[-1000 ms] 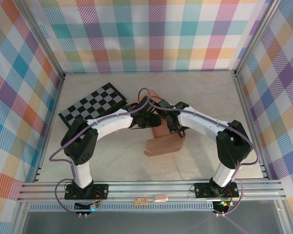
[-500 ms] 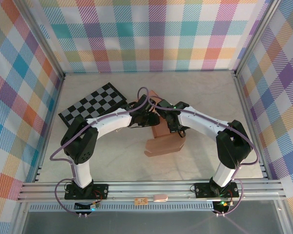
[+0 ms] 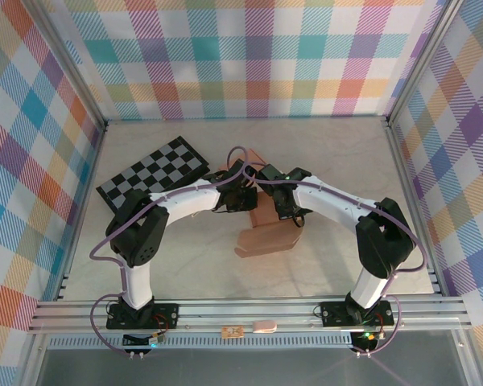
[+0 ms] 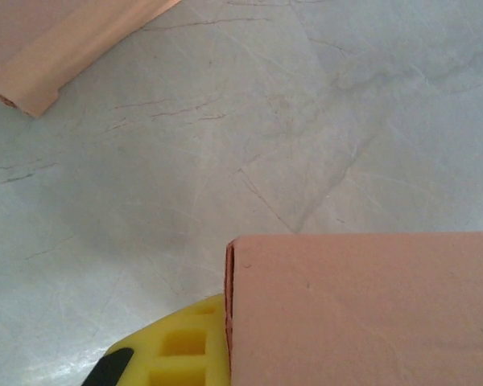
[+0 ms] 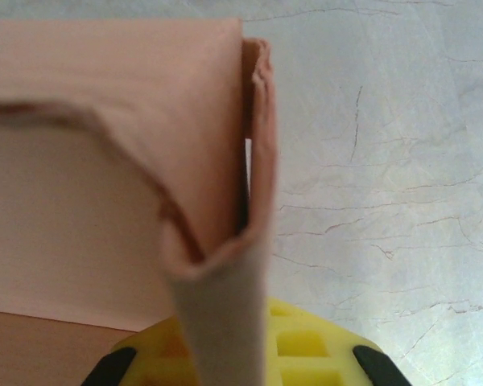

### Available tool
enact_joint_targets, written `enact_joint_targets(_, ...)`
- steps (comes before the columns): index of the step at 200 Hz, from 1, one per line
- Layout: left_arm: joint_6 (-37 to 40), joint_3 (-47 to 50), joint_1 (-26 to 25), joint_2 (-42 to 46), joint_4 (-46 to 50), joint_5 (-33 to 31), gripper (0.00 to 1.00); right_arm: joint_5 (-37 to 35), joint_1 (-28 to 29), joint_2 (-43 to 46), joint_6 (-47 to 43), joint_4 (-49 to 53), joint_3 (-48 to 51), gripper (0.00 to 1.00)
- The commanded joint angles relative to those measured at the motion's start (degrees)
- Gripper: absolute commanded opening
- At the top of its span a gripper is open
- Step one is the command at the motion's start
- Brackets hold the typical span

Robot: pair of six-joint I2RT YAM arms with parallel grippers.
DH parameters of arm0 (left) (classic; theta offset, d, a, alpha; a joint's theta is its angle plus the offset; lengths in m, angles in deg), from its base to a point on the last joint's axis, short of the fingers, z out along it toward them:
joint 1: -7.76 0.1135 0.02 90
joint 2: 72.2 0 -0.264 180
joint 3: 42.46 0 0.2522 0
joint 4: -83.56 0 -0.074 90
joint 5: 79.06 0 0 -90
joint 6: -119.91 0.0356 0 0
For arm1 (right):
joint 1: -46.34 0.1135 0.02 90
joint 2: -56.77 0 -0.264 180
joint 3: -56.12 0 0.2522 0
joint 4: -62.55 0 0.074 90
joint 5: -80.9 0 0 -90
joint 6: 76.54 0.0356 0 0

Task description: Fold the paper box

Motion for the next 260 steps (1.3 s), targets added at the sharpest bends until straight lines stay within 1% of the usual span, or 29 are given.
enact_joint_targets(1,0.65,0.21,0.55,-1.57,2.30,-3.34,0.00,0.01,-0.16,-0.63,0.07,1.19,-1.54,0.00)
enact_joint_targets(21,0.29,0.14,0.38,-1.88,4.14,-5.00,0.00,-0.05,-0.13,-0.97,0.19,1.27,-1.72,0.00)
enact_joint_targets(50,-0.58,-0.71,0.29,-3.15,6.38,-6.22,0.04,0.10,-0.17,-1.76,0.66,1.44,-1.82,0.00)
enact_joint_targets(66,-0.59,-0.70,0.19,-3.04,6.31,-6.29,0.01,0.29,-0.16,-1.90,0.75,1.29,-1.81,0.00)
enact_joint_targets(77,-0.37,-0.69,0.11,-2.44,5.57,-5.84,0.02,0.37,-0.12,-1.97,0.66,1.30,-1.95,0.00)
enact_joint_targets(85,-0.10,-1.16,0.11,-1.96,5.43,-5.47,0.13,0.49,-0.16,-1.98,0.46,1.25,-1.99,0.00)
enact_joint_targets(93,0.09,-2.13,-0.02,-1.46,6.02,-5.47,0.31,0.56,-0.12,-2.01,0.40,1.19,-2.10,0.00)
enact_joint_targets(100,0.52,-3.23,-0.14,-1.08,7.06,-5.32,0.41,0.78,-0.08,-2.15,0.27,1.24,-2.15,0.00)
enact_joint_targets(107,0.75,-4.88,-0.22,-0.85,8.13,-4.63,0.48,0.95,-0.14,-2.16,0.26,1.27,-2.29,0.00)
enact_joint_targets(118,0.43,-7.36,-0.07,-0.57,10.10,-2.98,0.52,1.63,-0.30,-2.22,0.39,1.08,-2.30,0.00)
enact_joint_targets(137,-0.86,-9.74,-0.07,1.50,11.94,-0.73,0.56,3.28,-0.80,-2.65,1.05,1.18,-2.43,0.00)
enact_joint_targets(169,-4.00,-10.11,0.27,5.27,13.35,1.87,0.62,6.87,-2.35,-1.83,3.27,0.18,-1.56,0.00)
enact_joint_targets(181,-4.67,-10.06,0.58,6.76,13.91,1.94,0.64,7.94,-2.91,-1.59,4.01,0.14,-1.54,0.00)
enact_joint_targets(204,-5.48,-11.65,2.12,9.09,16.39,0.62,0.65,9.78,-3.96,-1.18,6.00,0.57,-2.09,0.00)
enact_joint_targets(227,-5.05,-13.95,4.29,12.38,18.29,-1.51,0.65,13.12,-6.11,-0.32,10.22,0.84,-1.99,0.00)
enact_joint_targets(237,-4.17,-15.02,5.12,14.10,18.85,-3.02,0.65,14.93,-7.77,0.12,13.16,1.00,-1.53,0.00)
enact_joint_targets(260,1.28,-16.23,6.16,19.20,16.71,-6.19,0.65,23.31,-13.36,3.05,23.49,-1.28,2.81,0.00)
